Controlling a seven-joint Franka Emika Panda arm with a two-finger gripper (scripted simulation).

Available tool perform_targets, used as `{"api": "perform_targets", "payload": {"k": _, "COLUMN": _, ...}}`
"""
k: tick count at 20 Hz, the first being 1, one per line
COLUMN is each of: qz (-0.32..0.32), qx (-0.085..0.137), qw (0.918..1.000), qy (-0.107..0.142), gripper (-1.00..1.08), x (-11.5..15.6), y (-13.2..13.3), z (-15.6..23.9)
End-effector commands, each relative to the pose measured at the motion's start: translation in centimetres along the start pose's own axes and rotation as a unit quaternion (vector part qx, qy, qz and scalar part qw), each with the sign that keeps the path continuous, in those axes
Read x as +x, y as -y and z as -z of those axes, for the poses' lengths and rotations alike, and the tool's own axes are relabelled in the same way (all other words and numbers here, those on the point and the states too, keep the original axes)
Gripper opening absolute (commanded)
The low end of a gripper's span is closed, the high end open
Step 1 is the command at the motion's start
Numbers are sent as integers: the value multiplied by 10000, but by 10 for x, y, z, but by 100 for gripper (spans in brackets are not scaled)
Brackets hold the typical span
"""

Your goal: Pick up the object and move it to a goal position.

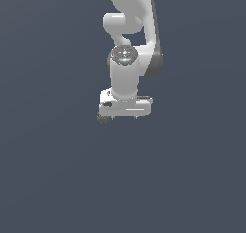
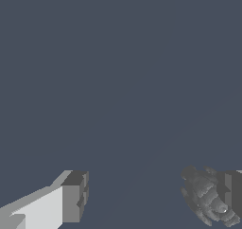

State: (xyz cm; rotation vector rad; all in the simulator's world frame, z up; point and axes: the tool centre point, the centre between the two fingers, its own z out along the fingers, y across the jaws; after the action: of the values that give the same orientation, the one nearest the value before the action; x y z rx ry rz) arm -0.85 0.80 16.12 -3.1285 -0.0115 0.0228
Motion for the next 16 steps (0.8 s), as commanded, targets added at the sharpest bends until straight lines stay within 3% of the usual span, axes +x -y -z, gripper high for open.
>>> {"api": "perform_targets", "payload": {"k": 1, "qz": 0, "qx": 0, "qw": 10000, "qy": 0, "gripper": 100, "x": 0, "y": 0, "z": 0}}
{"api": "perform_targets", "payload": {"k": 9, "qz": -258, "qx": 11, "qw": 9995, "qy": -194, "gripper": 100, "x": 11, "y": -18, "z": 23}}
{"api": "perform_targets", "payload": {"k": 16, "qz": -264, "qx": 11, "qw": 9995, "qy": -198, "gripper": 100, "x": 9, "y": -22, "z": 21}}
